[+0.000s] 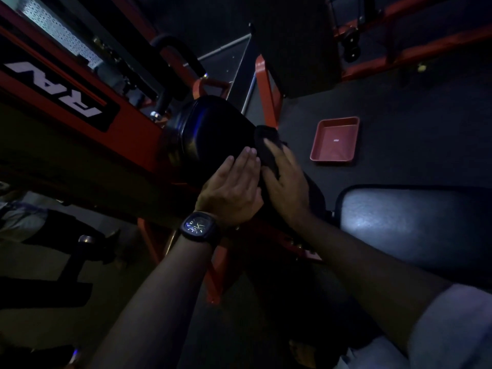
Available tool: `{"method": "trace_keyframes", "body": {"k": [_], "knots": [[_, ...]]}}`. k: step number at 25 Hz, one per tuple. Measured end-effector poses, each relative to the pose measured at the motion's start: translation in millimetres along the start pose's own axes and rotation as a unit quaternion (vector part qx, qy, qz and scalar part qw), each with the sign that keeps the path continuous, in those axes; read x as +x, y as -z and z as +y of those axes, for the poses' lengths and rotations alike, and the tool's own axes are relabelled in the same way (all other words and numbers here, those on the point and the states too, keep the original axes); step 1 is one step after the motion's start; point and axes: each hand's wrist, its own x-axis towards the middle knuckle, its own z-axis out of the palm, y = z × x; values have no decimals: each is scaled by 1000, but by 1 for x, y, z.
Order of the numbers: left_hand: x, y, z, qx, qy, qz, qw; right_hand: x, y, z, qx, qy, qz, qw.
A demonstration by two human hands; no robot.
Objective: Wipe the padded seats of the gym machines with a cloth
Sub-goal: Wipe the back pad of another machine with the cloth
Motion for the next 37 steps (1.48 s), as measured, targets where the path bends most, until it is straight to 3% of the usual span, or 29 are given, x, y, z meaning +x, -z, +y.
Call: {"method": "trace_keyframes", "body": {"k": [3, 4, 8, 11, 12, 15, 16, 17, 19, 20, 24, 25, 28, 29, 31, 33, 34, 36, 37], "knots": [[0, 1, 1, -14, 7, -8, 1000, 34, 7, 22, 57, -207, 43, 976], [0, 1, 1, -17, 10, -12, 1000, 33, 8, 19, 53, -232, 42, 970], [-1, 1, 0, -6, 2, -5, 1000, 13, 4, 8, 16, -48, 19, 999], [1, 3, 0, -18, 6, 3, 1000, 38, 10, 26, 40, -197, 21, 979], [0, 3, 1, -20, 6, 3, 1000, 35, 10, 21, 39, -194, 11, 980], [0, 2, 1, -7, 0, 8, 1000, 16, 2, 2, 32, -7, -2, 999], [-1, 2, 0, -7, 0, 7, 1000, 20, 1, 10, 33, 17, 4, 999], [-1, 2, 0, -6, -2, 7, 1000, 28, 3, 20, 38, -33, 22, 998], [1, 2, 0, -8, 4, 8, 1000, 35, 7, 35, 67, -217, 52, 972], [0, 2, 1, -13, 4, 6, 1000, 29, 8, 31, 56, -248, 46, 966], [0, 2, 1, -7, 1, 5, 1000, 4, 2, 12, -2, -20, 22, 1000], [0, 3, 0, -6, 2, 3, 1000, 10, 3, 20, 5, -45, 29, 999], [2, 4, 1, -15, 7, -4, 1000, 16, 5, 38, 51, -286, 58, 955], [1, 4, 1, -15, 5, -6, 1000, 7, 4, 29, 34, -278, 50, 959], [1, 3, 1, -7, 2, -5, 1000, -10, 0, 3, 8, -128, 41, 991], [1, 4, -1, -7, 4, -8, 1000, -13, 0, 1, 15, -9, 44, 999], [1, 5, -1, -11, 3, -12, 1000, -11, 1, 13, 12, -36, 52, 998], [2, 4, 0, -17, 2, -18, 1000, -11, 4, 32, 27, -224, 65, 972], [2, 4, 1, -19, 2, -22, 1000, -18, 5, 31, 10, -271, 53, 961]]}}
